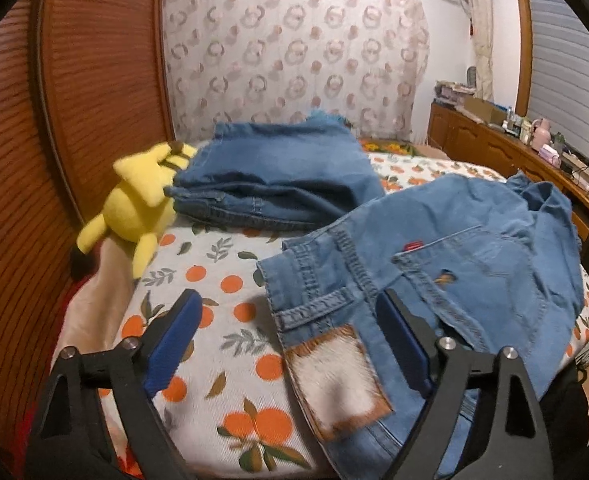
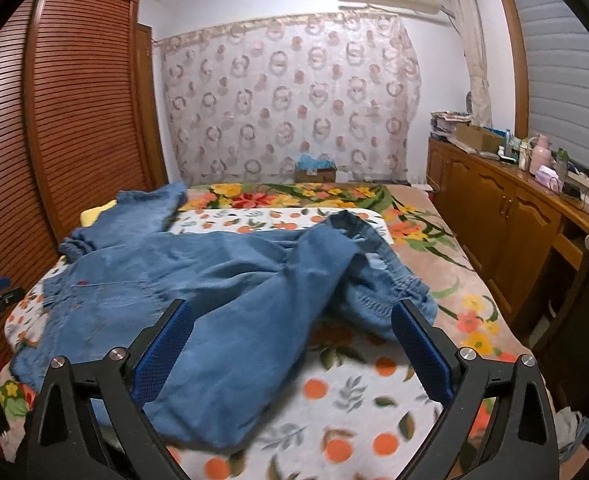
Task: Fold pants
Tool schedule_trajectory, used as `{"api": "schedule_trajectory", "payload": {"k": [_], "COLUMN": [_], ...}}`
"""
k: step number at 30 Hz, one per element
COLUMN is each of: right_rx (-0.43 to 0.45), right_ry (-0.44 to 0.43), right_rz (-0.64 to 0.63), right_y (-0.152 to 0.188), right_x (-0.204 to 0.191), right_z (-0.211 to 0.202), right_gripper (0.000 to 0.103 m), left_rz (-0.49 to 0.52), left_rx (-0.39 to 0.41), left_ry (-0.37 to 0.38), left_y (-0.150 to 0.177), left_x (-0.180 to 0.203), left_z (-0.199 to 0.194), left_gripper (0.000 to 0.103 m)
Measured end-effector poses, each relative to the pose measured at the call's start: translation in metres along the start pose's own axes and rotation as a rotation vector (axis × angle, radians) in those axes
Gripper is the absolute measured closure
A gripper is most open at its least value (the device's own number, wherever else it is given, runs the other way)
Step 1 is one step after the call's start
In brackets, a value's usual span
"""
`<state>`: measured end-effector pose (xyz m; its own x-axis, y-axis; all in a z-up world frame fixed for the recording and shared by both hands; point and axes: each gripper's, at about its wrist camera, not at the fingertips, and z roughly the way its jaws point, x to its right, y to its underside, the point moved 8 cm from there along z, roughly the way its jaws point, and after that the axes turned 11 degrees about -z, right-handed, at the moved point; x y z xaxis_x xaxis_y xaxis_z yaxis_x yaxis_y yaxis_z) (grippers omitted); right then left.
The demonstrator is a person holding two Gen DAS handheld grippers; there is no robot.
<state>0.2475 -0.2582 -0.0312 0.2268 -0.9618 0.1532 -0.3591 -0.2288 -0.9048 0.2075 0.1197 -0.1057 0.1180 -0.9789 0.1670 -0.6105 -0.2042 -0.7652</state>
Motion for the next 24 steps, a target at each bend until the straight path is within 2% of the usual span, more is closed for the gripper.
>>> {"api": "schedule_trajectory", "payload": {"k": [3,9,15,19,21,22,23,24], "right_rx": [-0.041,-0.105,-0.151,-0.175,-0.202,-0.218,-0.233,-0.245], "right_ry": [-0.007,-0.045,-0.094,-0.13,-0.157,-0.163,-0.161,-0.163], "right_rz": [0.021,0.064,0.097,0.063,0.056,0.049,0.041,0.036], "right_y": [-0.002,-0.017,-0.03,-0.043,-0.044,-0.042,-0.041,-0.041], "right_x": [0.009,0.021,0.032,0.031,0.032,0.035,0.035,0.037], "right_z": [0.018,0.043,0.061,0.074,0.082,0.085,0.086,0.085], "right_gripper": [0.009,0.013,0.018,0.021,0.032,0.036,0.048,0.064], "left_rz": [-0.003,-0.019,-0.029,-0.05,-0.057,-0.056,-0.048,-0.037], "left_rx": [-0.052,-0.104,-0.148,-0.185,-0.191,-0.192,-0.186,-0.176], "left_ry": [0.017,0.034,0.048,0.064,0.083,0.085,0.084,0.089], "left_y": [-0.003,-0.011,-0.015,-0.011,-0.011,-0.011,-0.012,-0.013], "left_x": [-0.002,-0.003,-0.003,-0.005,-0.003,-0.002,-0.001,0.001], "left_z": [0.02,0.049,0.067,0.077,0.079,0.078,0.077,0.075], "left_gripper": [0.025,0.039,0.041,0.044,0.053,0.054,0.059,0.068]}}
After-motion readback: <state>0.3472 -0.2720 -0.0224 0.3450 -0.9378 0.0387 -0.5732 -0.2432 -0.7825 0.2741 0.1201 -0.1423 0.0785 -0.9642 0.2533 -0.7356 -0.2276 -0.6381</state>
